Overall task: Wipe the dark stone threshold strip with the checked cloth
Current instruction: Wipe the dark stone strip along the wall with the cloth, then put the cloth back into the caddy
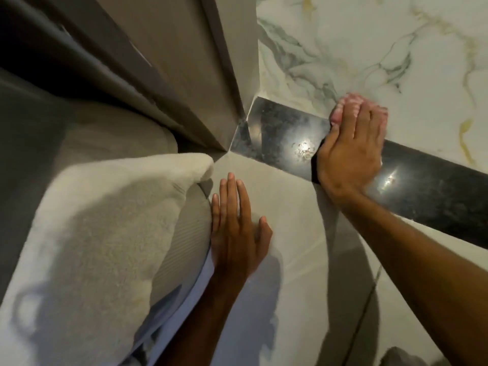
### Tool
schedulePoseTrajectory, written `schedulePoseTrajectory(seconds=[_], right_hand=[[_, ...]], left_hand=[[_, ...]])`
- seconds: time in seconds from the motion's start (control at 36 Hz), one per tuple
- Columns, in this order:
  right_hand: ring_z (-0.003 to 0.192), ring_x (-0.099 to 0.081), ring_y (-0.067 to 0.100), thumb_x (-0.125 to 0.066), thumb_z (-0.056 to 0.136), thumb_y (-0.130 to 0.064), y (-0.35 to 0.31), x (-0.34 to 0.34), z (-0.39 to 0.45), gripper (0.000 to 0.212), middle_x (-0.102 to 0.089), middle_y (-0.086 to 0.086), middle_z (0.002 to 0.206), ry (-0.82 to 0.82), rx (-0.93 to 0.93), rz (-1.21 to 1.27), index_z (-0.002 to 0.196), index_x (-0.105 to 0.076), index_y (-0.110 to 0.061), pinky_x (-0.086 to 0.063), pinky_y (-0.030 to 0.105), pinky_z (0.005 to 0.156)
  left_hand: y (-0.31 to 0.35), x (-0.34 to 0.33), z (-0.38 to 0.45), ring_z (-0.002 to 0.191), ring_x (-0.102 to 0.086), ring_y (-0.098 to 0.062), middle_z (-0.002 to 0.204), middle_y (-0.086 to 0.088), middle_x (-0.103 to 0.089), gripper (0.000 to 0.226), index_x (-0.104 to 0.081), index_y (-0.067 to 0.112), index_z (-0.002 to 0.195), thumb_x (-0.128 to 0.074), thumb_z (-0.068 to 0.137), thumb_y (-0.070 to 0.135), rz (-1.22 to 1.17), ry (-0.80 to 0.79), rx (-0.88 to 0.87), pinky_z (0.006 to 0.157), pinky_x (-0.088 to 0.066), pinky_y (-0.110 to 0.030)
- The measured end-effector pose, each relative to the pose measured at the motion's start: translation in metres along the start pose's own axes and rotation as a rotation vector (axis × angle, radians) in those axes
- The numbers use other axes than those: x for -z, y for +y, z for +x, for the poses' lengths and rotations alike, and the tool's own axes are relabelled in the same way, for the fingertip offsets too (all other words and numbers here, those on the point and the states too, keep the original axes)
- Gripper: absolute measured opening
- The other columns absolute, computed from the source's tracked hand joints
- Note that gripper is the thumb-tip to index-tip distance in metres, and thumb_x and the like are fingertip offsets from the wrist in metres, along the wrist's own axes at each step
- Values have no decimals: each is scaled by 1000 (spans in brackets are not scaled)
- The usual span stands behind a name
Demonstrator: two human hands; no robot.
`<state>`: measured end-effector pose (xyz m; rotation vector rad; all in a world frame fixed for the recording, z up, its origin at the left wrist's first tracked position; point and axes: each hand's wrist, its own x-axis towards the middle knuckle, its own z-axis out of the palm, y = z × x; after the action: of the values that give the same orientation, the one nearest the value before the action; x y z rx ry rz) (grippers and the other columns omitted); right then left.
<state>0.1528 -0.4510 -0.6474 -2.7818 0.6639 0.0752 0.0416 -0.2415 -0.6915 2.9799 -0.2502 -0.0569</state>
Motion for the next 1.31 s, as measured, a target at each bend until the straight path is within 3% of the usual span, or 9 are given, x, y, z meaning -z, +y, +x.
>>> schedulePoseTrajectory(seconds=[0.25, 0.53, 0.67, 0.78, 0.86, 0.97, 1.08, 1.19, 1.31], right_hand=[[176, -21, 30, -51, 119, -23, -10, -25, -101, 62, -26, 11, 187, -131, 328, 77, 177, -31, -15, -15, 47, 145], [170, -36, 31, -55, 109, 6, 55, 77, -182, 68, -34, 11, 183, -239, -522, 572, 173, -35, -5, -32, 46, 141], [158, -55, 26, -45, 123, -29, 29, 167, -204, 48, -57, 4, 171, -315, -913, 762, 169, -51, -21, -22, -12, 102], [154, -58, 24, -44, 122, -26, -4, 263, -240, 46, -62, 3, 165, -413, -760, 786, 167, -51, -23, -44, 22, 125], [160, -52, 18, -43, 122, -24, -37, 334, -261, 47, -57, -1, 170, -452, -617, 838, 168, -49, -23, -36, 1, 120], [170, -37, 11, -41, 124, -28, -94, 403, -286, 51, -41, -5, 182, -516, -467, 942, 174, -40, -20, -31, 31, 142], [163, -48, 14, -47, 122, -28, -170, 452, -324, 49, -51, 0, 176, -501, -370, 958, 170, -48, -19, -34, -4, 121], [170, -38, 18, -44, 123, -29, -267, 470, -374, 55, -39, 3, 183, -484, -228, 1032, 175, -37, -16, -33, 39, 142], [170, -36, 27, -31, 114, -47, -350, 447, -405, 70, -34, 9, 184, -469, -125, 904, 175, -34, -14, -25, 21, 138]], left_hand=[[9, 21, 6, 170, -8, -35, 182, -20, -11, 75, -15, 2, 172, -26, 114, 47, 83, -151, 41, 139, -13, -56], [59, 123, -2, 170, 0, -37, 183, -19, 0, 68, -16, 4, 172, -41, 115, 31, 8, -523, -94, 139, -4, -56], [87, 213, -51, 171, -1, -35, 183, -19, -2, 69, -18, 4, 172, -44, 115, 32, -26, -614, -85, 140, -2, -52], [97, 325, -91, 170, -12, -35, 181, -20, -12, 71, -22, 2, 170, -34, 110, 38, -116, -633, -24, 139, -14, -52], [89, 408, -106, 168, -18, -38, 179, -21, -19, 70, -28, 3, 169, -29, 110, 41, -172, -632, -38, 136, -24, -58], [55, 495, -95, 163, -30, -45, 173, -29, -32, 65, -38, -3, 164, -36, 111, 34, -145, -493, -211, 132, -29, -65], [11, 568, -73, 161, -34, -47, 171, -31, -35, 59, -39, -4, 163, -48, 109, 16, -105, -280, -305, 131, -31, -66], [-55, 615, -53, 164, -31, -40, 174, -26, -32, 59, -34, 0, 167, -35, 115, 28, -97, -116, -246, 135, -24, -60], [-130, 613, -31, 170, -7, -34, 183, -19, -7, 69, -9, 6, 173, -12, 117, 46, 47, -196, -254, 138, -15, -59]])
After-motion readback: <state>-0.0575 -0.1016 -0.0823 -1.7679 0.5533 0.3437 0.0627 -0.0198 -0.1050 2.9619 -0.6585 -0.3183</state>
